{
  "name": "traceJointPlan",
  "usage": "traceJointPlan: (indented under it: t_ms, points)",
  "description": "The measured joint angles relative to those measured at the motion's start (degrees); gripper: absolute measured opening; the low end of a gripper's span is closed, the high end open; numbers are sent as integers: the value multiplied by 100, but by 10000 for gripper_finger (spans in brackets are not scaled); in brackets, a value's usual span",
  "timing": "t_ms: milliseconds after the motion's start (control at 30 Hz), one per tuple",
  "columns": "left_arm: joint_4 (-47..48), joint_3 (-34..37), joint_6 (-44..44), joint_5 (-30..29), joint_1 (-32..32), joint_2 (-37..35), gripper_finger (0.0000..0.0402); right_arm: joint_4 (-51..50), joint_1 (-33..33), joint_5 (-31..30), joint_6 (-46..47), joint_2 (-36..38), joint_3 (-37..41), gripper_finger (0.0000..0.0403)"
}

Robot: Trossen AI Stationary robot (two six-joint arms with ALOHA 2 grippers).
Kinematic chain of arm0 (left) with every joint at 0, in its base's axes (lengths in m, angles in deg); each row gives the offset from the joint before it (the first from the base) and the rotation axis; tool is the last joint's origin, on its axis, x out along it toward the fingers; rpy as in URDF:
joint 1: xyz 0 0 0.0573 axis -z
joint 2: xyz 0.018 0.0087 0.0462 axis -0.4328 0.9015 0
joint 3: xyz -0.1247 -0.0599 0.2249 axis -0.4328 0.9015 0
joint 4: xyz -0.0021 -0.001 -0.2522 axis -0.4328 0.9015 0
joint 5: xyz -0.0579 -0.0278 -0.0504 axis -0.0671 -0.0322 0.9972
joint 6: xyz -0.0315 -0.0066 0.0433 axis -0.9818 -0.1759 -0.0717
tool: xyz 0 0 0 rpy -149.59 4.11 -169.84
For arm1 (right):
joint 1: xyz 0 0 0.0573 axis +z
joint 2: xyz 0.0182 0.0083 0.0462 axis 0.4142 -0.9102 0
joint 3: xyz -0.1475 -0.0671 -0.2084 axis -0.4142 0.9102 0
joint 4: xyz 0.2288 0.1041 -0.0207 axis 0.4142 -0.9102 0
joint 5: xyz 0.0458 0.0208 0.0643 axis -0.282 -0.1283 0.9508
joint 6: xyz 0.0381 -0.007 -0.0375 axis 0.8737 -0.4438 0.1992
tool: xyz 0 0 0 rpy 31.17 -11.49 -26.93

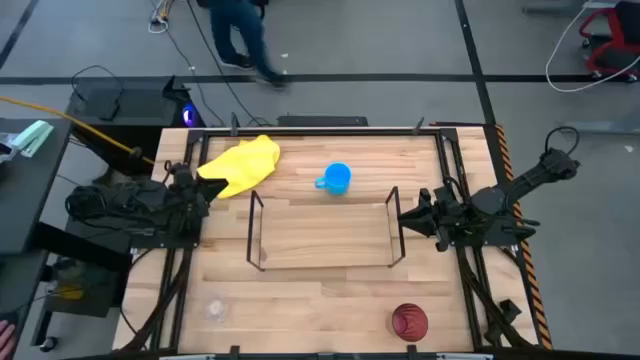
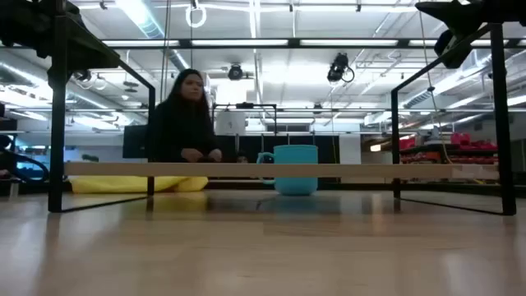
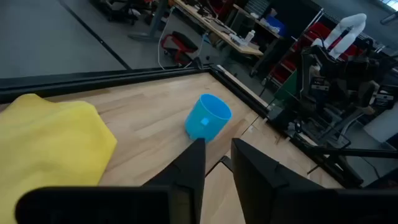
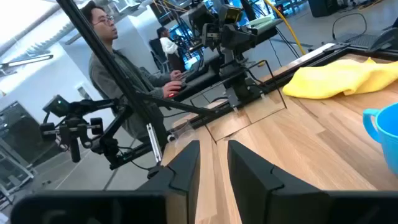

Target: Stack small to large cups/mugs on shelf

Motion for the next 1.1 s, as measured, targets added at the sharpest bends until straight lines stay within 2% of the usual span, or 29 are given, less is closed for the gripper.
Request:
traceJointPlan:
  t_ms: [1100]
  points:
    - [1, 1, 0, 0, -2, 0, 87, 0, -1, 0, 0, -1, 0, 89]
